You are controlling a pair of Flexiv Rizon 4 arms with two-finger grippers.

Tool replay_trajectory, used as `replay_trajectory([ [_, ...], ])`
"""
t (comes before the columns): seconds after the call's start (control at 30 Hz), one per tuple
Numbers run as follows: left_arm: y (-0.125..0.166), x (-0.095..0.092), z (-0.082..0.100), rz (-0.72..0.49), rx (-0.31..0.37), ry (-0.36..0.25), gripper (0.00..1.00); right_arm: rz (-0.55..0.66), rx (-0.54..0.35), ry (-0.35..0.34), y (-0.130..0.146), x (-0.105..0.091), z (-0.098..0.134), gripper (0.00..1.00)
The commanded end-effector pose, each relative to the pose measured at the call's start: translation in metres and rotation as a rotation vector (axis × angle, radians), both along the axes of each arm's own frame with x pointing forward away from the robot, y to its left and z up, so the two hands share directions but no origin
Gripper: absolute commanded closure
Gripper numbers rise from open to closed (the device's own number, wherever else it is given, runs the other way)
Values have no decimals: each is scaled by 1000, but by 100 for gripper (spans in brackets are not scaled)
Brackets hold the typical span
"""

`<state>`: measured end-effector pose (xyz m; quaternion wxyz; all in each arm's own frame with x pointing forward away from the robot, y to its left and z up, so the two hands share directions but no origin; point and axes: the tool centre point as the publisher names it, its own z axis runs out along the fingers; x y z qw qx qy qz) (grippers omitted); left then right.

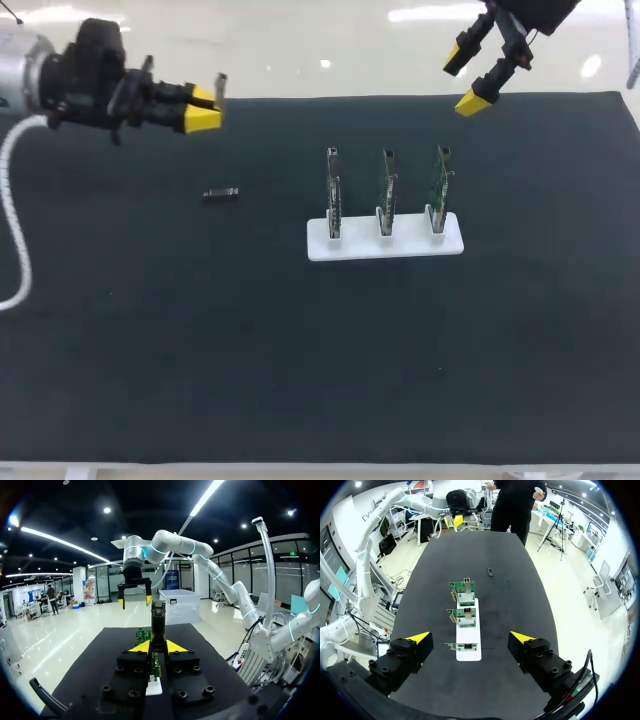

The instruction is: Pick up the optical module with the left hand, and insert it into the network port with the right hand.

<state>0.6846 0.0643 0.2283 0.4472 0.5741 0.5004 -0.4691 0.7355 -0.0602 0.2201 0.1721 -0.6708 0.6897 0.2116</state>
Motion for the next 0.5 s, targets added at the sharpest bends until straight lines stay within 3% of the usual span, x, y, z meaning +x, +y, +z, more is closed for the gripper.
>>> replay_trajectory([
  [0.03,-26,10,-10,3,-39,13,100,0,2,-2,0,-1,0,0],
  [0.5,-79,23,-21,33,-69,32,100,0,2,-2,0,-1,0,0],
])
